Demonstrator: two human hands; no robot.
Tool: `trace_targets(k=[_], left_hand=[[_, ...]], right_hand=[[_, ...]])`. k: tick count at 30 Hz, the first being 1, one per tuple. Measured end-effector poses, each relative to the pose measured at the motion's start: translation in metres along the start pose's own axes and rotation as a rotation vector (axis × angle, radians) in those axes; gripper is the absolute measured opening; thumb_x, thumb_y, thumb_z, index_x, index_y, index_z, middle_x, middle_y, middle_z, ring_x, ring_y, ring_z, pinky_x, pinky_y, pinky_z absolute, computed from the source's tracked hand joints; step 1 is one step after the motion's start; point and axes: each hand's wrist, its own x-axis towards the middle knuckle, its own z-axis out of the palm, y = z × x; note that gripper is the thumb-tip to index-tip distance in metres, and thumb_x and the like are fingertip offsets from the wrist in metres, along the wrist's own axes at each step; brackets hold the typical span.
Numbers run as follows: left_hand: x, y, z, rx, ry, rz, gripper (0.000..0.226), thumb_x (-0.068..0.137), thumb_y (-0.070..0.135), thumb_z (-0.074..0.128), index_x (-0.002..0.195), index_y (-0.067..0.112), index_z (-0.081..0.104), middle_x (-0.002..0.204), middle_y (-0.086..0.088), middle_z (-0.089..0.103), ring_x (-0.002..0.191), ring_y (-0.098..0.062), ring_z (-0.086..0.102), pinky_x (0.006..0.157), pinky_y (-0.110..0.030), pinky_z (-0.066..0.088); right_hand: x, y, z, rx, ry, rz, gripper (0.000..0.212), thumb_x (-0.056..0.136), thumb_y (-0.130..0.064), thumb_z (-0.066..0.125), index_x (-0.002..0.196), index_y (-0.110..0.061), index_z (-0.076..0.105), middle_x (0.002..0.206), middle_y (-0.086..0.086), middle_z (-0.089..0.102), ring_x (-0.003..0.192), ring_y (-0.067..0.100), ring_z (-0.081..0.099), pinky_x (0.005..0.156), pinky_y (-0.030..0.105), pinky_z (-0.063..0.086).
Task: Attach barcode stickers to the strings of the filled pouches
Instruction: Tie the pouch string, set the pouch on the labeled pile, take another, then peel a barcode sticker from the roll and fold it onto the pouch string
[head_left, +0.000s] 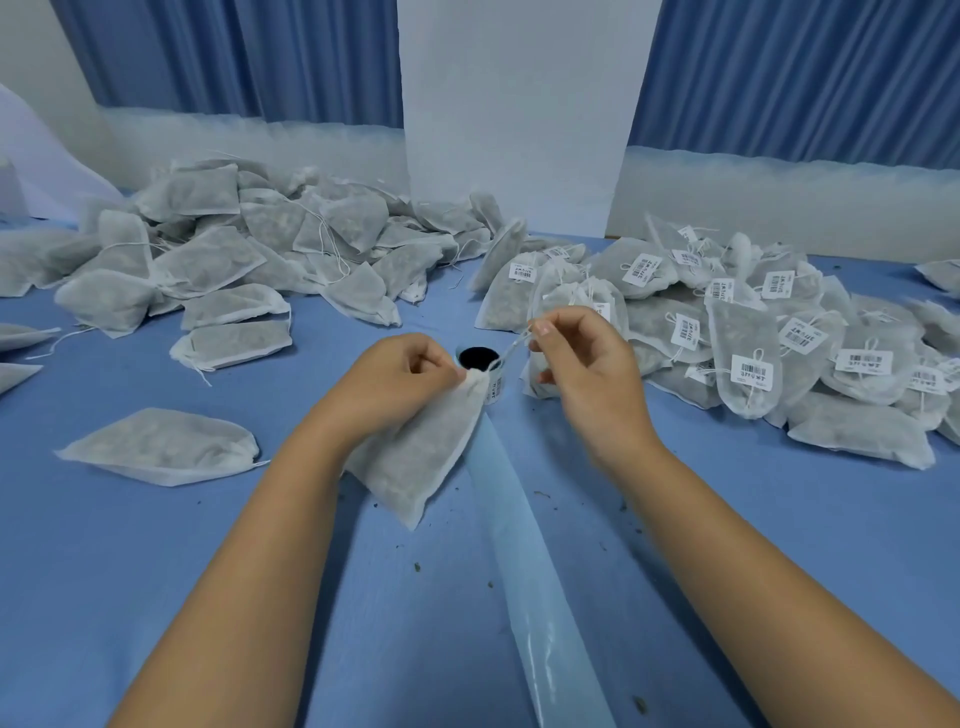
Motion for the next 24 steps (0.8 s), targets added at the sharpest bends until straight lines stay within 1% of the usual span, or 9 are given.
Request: trace_targets(k=[2, 6, 9, 11, 13, 15, 17, 21, 24], left_hand=[[0.002, 0.002, 0.002, -0.118, 0.089, 0.002, 0.010, 0.090, 0.024, 0.069, 0.084, 0.018, 0.064, 0.067, 0.008, 0.056, 0.051, -0.001, 0.047, 0.048, -0.010, 0.037], [0.002, 0.010, 0.003, -0.344, 0.246, 0.042, 0.008, 0.092, 0.021, 0.067, 0.087, 0.023, 0.061, 0.071, 0.011, 0.054, 0.059, -0.003, 0.047, 0.059, -0.019, 0.038], [0.000, 0.015, 0.004, -0.451, 0.295, 0.079, 0.008, 0.095, 0.020, 0.065, 0.090, 0.025, 0.061, 0.079, 0.009, 0.057, 0.073, -0.007, 0.052, 0.071, -0.026, 0.045], [-0.002, 0.020, 0.005, -0.536, 0.273, 0.095, 0.007, 0.096, 0.018, 0.063, 0.093, 0.024, 0.062, 0.087, 0.004, 0.061, 0.081, -0.012, 0.056, 0.077, -0.035, 0.047], [-0.004, 0.022, 0.005, -0.570, 0.263, 0.104, 0.006, 0.097, 0.018, 0.062, 0.095, 0.024, 0.063, 0.091, 0.004, 0.063, 0.084, -0.012, 0.058, 0.078, -0.034, 0.048], [-0.004, 0.023, 0.007, -0.576, 0.279, 0.103, 0.005, 0.097, 0.019, 0.062, 0.097, 0.024, 0.063, 0.093, 0.004, 0.064, 0.085, -0.011, 0.059, 0.077, -0.032, 0.047], [-0.005, 0.024, 0.008, -0.562, 0.291, 0.084, 0.002, 0.096, 0.021, 0.064, 0.097, 0.022, 0.065, 0.093, 0.002, 0.065, 0.085, -0.011, 0.060, 0.079, -0.034, 0.049], [-0.007, 0.022, 0.006, -0.455, 0.137, -0.005, 0.036, 0.081, 0.045, 0.076, 0.100, 0.015, 0.067, 0.093, 0.001, 0.065, 0.088, -0.013, 0.063, 0.090, -0.037, 0.051], [-0.007, 0.019, 0.006, -0.368, 0.000, -0.059, 0.037, 0.083, 0.039, 0.077, 0.096, 0.004, 0.072, 0.087, -0.004, 0.070, 0.083, -0.017, 0.065, 0.084, -0.037, 0.050]], right_hand=[[-0.004, -0.001, 0.003, -0.021, -0.043, -0.051, 0.010, 0.094, -0.015, 0.063, 0.088, -0.023, 0.065, 0.092, -0.008, 0.065, 0.090, 0.006, 0.059, 0.072, 0.028, 0.054], [-0.014, -0.002, 0.011, -0.056, -0.177, -0.108, 0.015, 0.092, -0.017, 0.067, 0.086, -0.032, 0.068, 0.120, -0.012, 0.059, 0.121, -0.001, 0.052, 0.080, 0.017, 0.048], [-0.019, 0.003, 0.017, -0.103, -0.269, -0.088, 0.016, 0.091, -0.018, 0.068, 0.086, -0.034, 0.068, 0.130, -0.015, 0.053, 0.136, 0.002, 0.038, 0.097, 0.031, 0.046], [-0.020, 0.005, 0.020, -0.128, -0.304, -0.097, 0.012, 0.093, -0.017, 0.066, 0.088, -0.028, 0.068, 0.118, -0.012, 0.061, 0.126, 0.005, 0.048, 0.093, 0.036, 0.046], [-0.020, 0.005, 0.020, -0.107, -0.333, -0.104, 0.010, 0.094, -0.014, 0.064, 0.089, -0.022, 0.068, 0.099, -0.013, 0.065, 0.100, 0.007, 0.058, 0.080, 0.032, 0.045], [-0.020, 0.005, 0.019, -0.069, -0.348, -0.083, 0.012, 0.094, -0.013, 0.063, 0.090, -0.023, 0.067, 0.092, -0.015, 0.066, 0.088, 0.005, 0.058, 0.077, 0.030, 0.045], [-0.019, 0.006, 0.018, -0.060, -0.328, -0.079, 0.012, 0.094, -0.012, 0.063, 0.090, -0.023, 0.068, 0.092, -0.013, 0.067, 0.087, 0.007, 0.059, 0.077, 0.030, 0.046], [-0.016, 0.009, 0.017, -0.025, -0.272, -0.079, 0.013, 0.093, -0.011, 0.064, 0.090, -0.023, 0.069, 0.093, -0.010, 0.070, 0.089, 0.008, 0.061, 0.079, 0.022, 0.048], [-0.015, 0.011, 0.016, -0.027, -0.290, -0.074, 0.015, 0.093, -0.008, 0.064, 0.090, -0.022, 0.068, 0.095, -0.006, 0.070, 0.091, 0.009, 0.061, 0.082, 0.024, 0.049]])
